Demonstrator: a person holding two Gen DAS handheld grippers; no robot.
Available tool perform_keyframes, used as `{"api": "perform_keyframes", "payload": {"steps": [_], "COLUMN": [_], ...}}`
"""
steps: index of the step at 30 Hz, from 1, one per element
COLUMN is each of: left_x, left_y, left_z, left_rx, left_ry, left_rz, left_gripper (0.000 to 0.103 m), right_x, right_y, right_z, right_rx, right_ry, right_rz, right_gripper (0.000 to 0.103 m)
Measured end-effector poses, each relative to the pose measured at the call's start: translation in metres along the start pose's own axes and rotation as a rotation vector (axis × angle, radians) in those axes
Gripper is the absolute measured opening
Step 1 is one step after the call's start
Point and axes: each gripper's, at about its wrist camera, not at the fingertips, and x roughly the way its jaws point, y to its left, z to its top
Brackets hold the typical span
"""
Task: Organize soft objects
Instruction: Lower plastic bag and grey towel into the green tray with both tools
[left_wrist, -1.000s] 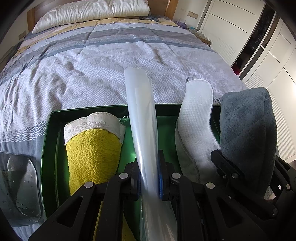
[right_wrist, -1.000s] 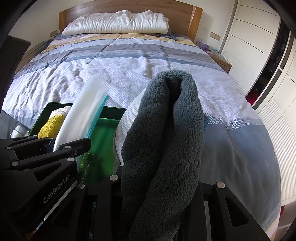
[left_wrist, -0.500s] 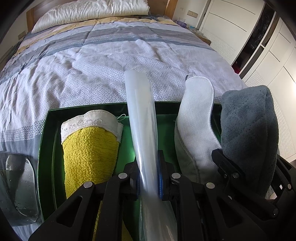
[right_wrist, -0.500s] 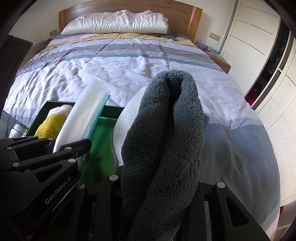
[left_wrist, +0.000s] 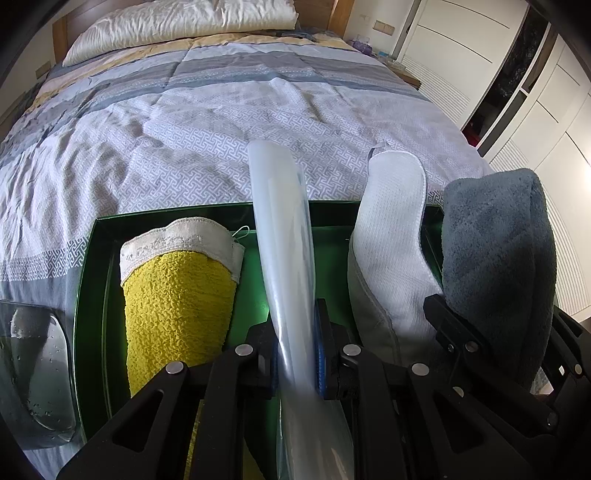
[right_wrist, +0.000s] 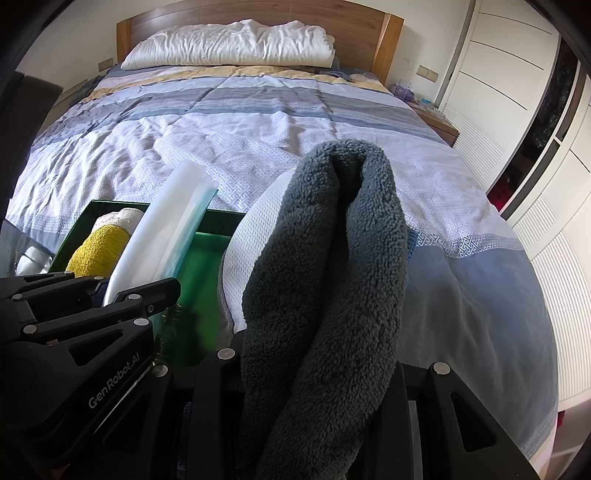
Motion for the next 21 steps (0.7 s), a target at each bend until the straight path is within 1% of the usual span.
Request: {"api": "perform_keyframes", "payload": {"steps": [21], "left_x": [-0.0008], "left_y": [-0.0007], "left_z": [-0.0028], "left_rx": [-0.002], "left_ry": [-0.003], "left_rz": [0.002], "left_gripper": [0.014], "right_x": [0.0025], "right_y": [-0.0014], "right_z": [0.0002], "right_rx": [-0.003], "right_ry": [0.004], "right_rz": [-0.002], "right_gripper": [0.032]}}
